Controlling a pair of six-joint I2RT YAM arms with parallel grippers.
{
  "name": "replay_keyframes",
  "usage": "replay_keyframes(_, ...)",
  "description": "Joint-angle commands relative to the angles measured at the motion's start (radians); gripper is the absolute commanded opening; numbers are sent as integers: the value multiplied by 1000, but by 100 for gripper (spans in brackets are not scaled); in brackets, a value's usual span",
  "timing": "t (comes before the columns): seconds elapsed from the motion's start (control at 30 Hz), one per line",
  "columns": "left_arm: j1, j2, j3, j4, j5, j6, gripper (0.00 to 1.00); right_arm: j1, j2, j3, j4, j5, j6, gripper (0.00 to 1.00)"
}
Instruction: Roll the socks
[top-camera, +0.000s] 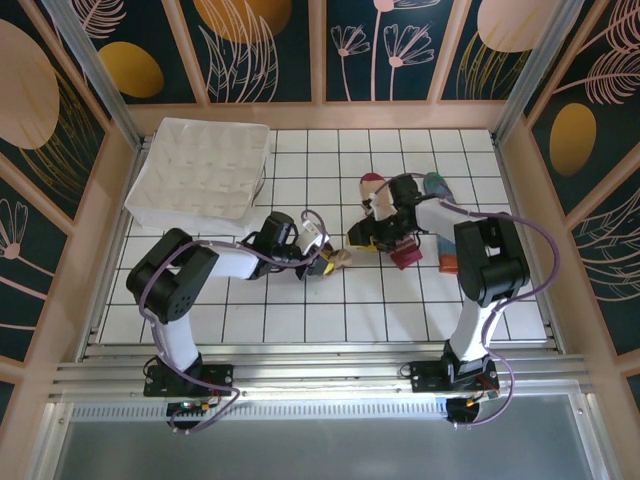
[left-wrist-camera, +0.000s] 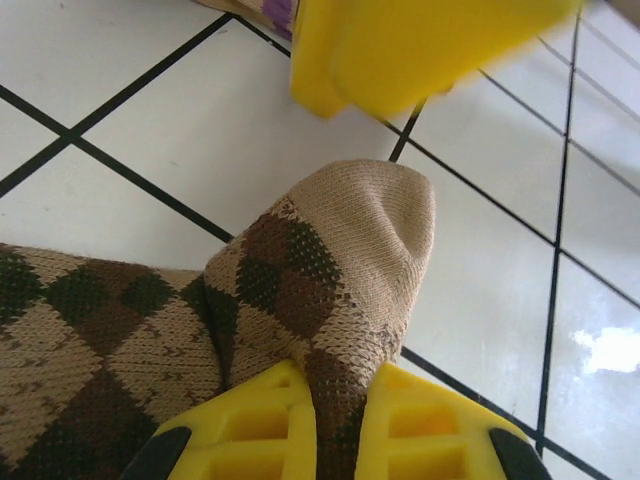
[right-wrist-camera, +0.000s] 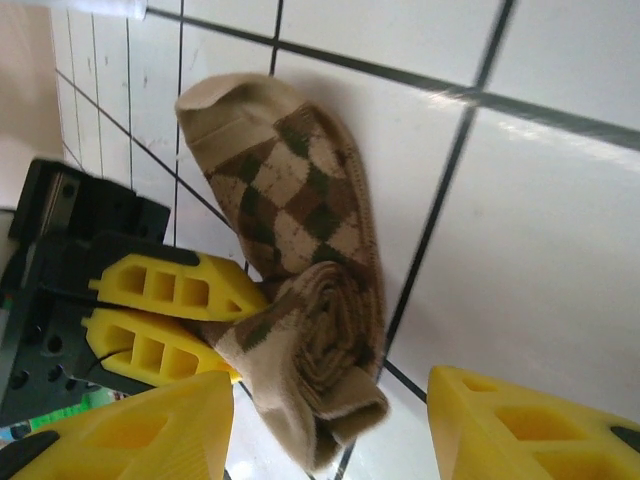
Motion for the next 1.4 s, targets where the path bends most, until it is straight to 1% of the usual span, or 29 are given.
replay_keyframes(0.0, 25, 73, 24, -134, 115, -35, 0, 55, 30, 0, 85, 4, 4, 54)
replay_keyframes(0.1, 49, 103, 40, -150, 141, -39, 0, 83, 59, 9, 94, 30, -8, 55)
replay_keyframes(0.23, 63, 120, 58, -182, 152, -11, 0, 102, 107, 25, 80, 76, -28, 54)
replay_keyframes(0.33, 70, 129, 70, -193, 144, -2, 0, 115, 136, 35, 59, 82, -44, 48)
replay_keyframes(0.37, 73, 129, 72, -193, 142, -1, 0, 119, 141, 37, 53, 84, -48, 44)
replay_keyframes(0.43, 74, 132, 78, -192, 125, 0, 1, 126, 151, 43, 38, 85, -55, 29)
replay_keyframes(0.47, 74, 127, 80, -190, 109, 0, 5, 131, 156, 46, 28, 87, -57, 19)
replay_keyframes(0.5, 74, 117, 78, -182, 89, 1, 12, 132, 163, 52, 16, 93, -55, 10)
replay_keyframes(0.53, 74, 102, 73, -171, 66, 2, 19, 135, 170, 59, -1, 101, -55, 4)
replay_keyframes(0.57, 74, 76, 63, -156, 38, 5, 24, 134, 179, 69, -22, 121, -46, 0)
replay_keyframes(0.67, 72, -52, 13, -101, -79, 46, 36, 130, 217, 117, -120, 187, -34, 0)
replay_keyframes(0.8, 37, -265, -59, -68, -296, 176, 44, 117, 259, 172, -219, 228, -26, 0)
replay_keyframes(0.9, -39, -360, -103, -79, -482, 324, 46, 113, 276, 213, -270, 240, -20, 0)
replay_keyframes(0.97, -102, -374, -110, -107, -593, 407, 48, 111, 287, 241, -299, 241, -17, 0)
replay_keyframes(1.03, -159, -369, -113, -119, -674, 465, 49, 110, 301, 268, -326, 238, -18, 0)
replay_keyframes(1.13, -229, -336, -112, -110, -745, 525, 53, 109, 320, 301, -359, 238, -28, 0)
replay_keyframes(1.23, -265, -281, -84, -108, -762, 547, 54, 109, 332, 320, -379, 240, -38, 0)
replay_keyframes(1.37, -279, -204, -44, -104, -754, 557, 57, 107, 333, 321, -391, 235, -43, 0)
